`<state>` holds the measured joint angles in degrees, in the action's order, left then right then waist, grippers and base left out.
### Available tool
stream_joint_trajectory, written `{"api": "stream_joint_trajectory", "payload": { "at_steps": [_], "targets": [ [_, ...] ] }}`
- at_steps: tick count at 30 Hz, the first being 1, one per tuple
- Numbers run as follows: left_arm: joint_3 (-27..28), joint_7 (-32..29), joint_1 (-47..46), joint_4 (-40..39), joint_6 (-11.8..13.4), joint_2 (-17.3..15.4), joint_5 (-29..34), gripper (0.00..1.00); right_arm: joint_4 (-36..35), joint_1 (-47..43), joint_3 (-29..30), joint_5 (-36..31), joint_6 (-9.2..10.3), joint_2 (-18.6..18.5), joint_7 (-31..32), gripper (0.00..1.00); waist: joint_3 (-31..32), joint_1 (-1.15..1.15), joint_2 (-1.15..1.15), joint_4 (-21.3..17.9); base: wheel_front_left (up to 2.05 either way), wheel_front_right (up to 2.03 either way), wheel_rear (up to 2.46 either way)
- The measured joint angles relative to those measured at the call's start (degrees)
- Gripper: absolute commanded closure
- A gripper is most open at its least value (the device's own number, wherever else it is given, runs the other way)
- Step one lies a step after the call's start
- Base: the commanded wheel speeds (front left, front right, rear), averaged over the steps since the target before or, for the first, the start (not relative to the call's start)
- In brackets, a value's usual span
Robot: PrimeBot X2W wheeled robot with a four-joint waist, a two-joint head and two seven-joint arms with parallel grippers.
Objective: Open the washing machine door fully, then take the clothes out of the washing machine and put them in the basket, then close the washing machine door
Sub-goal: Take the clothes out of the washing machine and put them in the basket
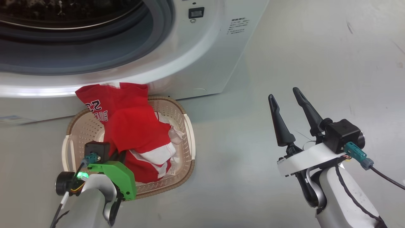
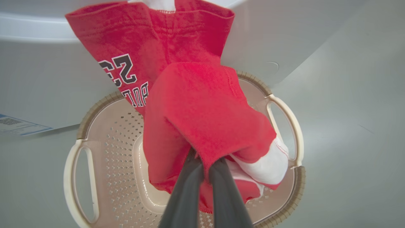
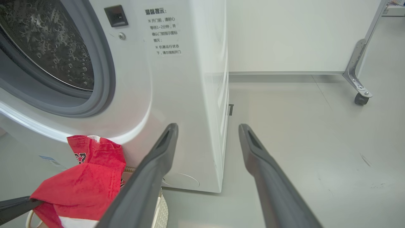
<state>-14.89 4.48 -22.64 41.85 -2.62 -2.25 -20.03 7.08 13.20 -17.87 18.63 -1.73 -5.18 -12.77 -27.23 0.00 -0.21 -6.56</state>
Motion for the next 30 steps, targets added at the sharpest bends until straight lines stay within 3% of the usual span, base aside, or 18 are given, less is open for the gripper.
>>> {"api": "stream_joint_trajectory", "payload": {
  "at_steps": [2, 3, 4, 5, 18, 30],
  "targets": [
    [0.26, -0.94, -0.94, 1.97, 0.0, 0.03, -0.15, 1.0, 0.31, 0.36, -0.04, 0.02, -0.18, 0.14, -0.19, 0.0, -0.44, 0.0, 0.0, -0.62, 0.0, 0.0, 0.0],
    [0.48, -0.97, -1.33, 2.64, 0.0, 0.04, -0.29, 0.93, 0.37, 0.51, -0.05, 0.04, -0.18, 0.21, -0.22, 0.0, -0.64, 0.0, 0.0, -0.91, 0.0, 0.0, 0.0],
    [0.59, -1.08, -1.8, 3.32, 0.0, 0.05, -0.57, 0.34, 0.46, 0.58, -0.01, 0.12, -0.16, 0.24, -0.23, 0.0, -0.81, 0.0, 0.0, -1.18, 0.0, 0.0, 0.0],
    [0.56, -1.42, -2.38, 3.99, 0.0, 0.05, -0.59, 0.0, 0.57, 0.57, 0.21, 0.31, -0.15, 0.27, -0.24, 0.0, -0.99, 0.0, 0.0, -1.39, 0.0, 0.0, 0.0],
    [1.74, 0.52, -5.0, 9.89, 0.32, 0.3, -1.64, 0.0, 2.34, 0.58, 2.35, 0.81, 0.37, 0.21, -0.77, 0.0, -0.41, 0.0, 0.0, -0.82, 0.0, 0.0, 0.0],
    [2.83, 8.57, -4.83, 9.5, 0.31, -0.44, -1.54, 0.0, 4.49, 0.24, 2.98, 0.87, 0.36, -0.45, -1.16, 0.0, 3.68, 0.0, 0.0, 1.29, 0.0, 0.0, 0.0]
  ]
}}
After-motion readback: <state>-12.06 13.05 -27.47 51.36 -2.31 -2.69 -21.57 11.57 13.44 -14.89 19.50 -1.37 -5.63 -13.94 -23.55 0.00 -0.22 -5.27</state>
